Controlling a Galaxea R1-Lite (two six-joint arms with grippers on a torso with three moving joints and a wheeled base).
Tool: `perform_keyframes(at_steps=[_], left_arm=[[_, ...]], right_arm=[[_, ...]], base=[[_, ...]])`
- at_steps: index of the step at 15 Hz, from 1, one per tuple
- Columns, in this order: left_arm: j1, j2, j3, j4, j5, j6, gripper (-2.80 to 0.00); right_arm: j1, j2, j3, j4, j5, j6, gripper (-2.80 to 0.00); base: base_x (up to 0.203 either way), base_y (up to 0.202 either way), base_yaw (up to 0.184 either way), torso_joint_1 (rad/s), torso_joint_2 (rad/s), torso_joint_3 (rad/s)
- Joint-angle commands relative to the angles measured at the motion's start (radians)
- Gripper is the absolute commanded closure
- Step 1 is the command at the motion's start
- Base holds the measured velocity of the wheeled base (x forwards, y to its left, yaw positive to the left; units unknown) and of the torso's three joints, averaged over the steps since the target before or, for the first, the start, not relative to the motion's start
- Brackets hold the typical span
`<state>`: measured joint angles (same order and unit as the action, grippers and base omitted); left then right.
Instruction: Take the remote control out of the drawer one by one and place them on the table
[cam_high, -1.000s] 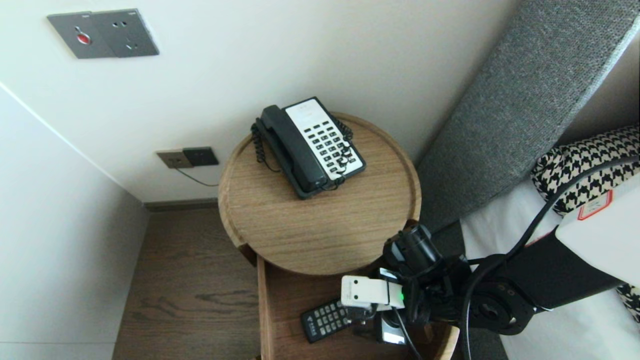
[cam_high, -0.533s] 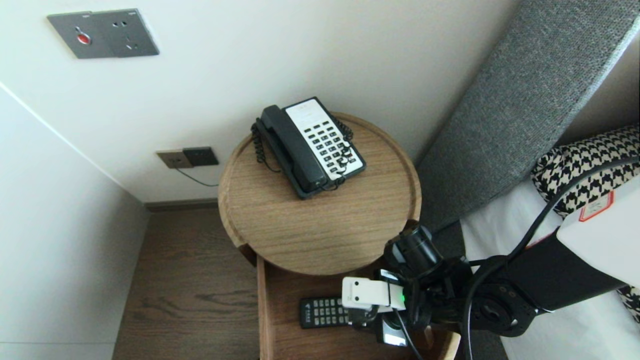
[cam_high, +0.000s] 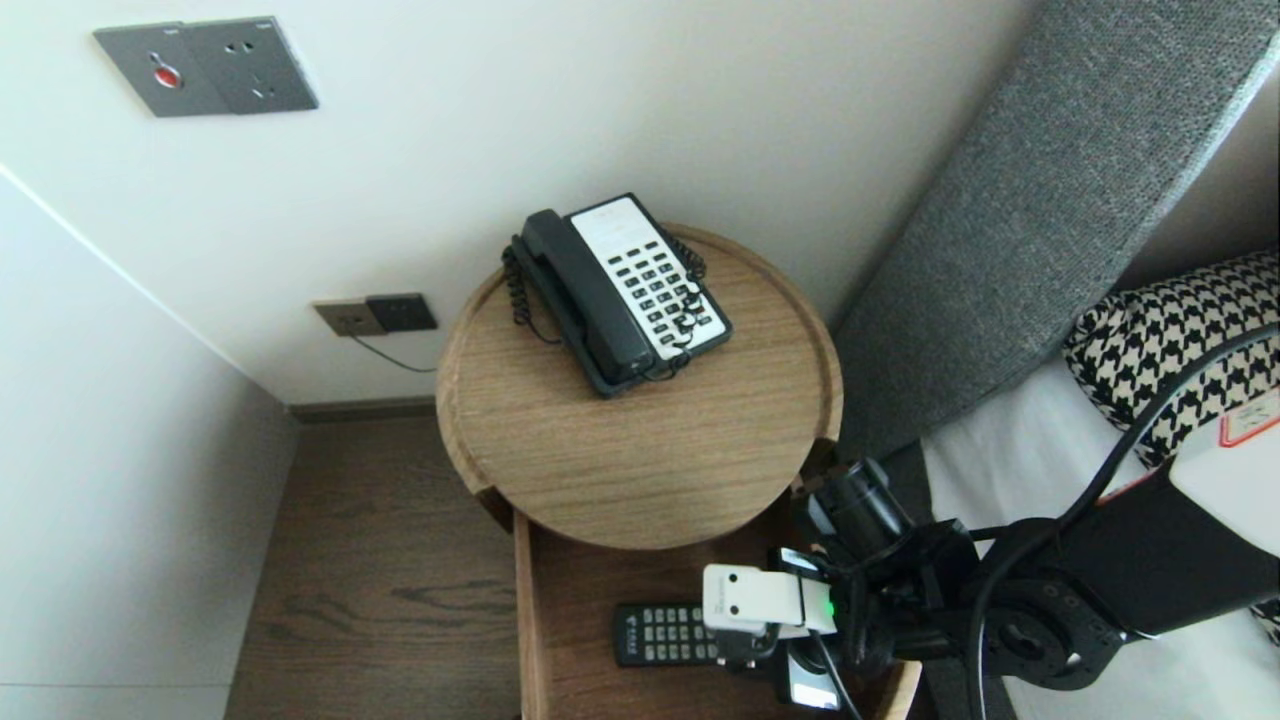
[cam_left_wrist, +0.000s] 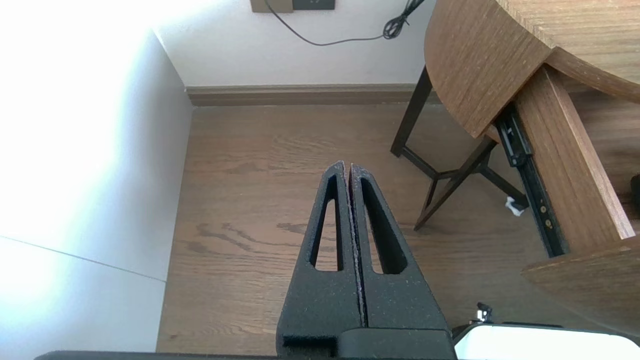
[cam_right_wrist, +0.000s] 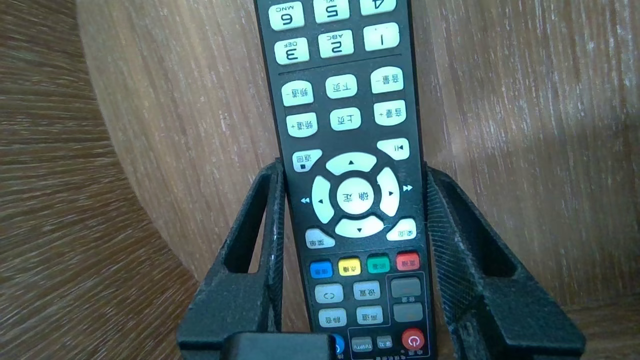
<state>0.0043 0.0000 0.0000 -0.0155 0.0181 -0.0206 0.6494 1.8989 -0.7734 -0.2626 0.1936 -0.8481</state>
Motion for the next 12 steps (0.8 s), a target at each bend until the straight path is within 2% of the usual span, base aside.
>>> perform_keyframes(at_steps=[1, 12], left_arm=[[0.000, -0.002, 0.000, -0.001, 0.000, -0.001, 0.00], [0.000, -0.002, 0.000, -0.001, 0.000, -0.001, 0.00]], right_arm=[[-0.002, -0.018, -0.006, -0.006, 0.000, -0.005, 0.00], [0.010, -0.065, -0.023, 0.002, -0.011, 0.001, 0.00]], base=[[0.000, 0.000, 0.000, 0.000, 0.00, 0.000], [0.000, 0.000, 0.000, 0.000, 0.00, 0.000]])
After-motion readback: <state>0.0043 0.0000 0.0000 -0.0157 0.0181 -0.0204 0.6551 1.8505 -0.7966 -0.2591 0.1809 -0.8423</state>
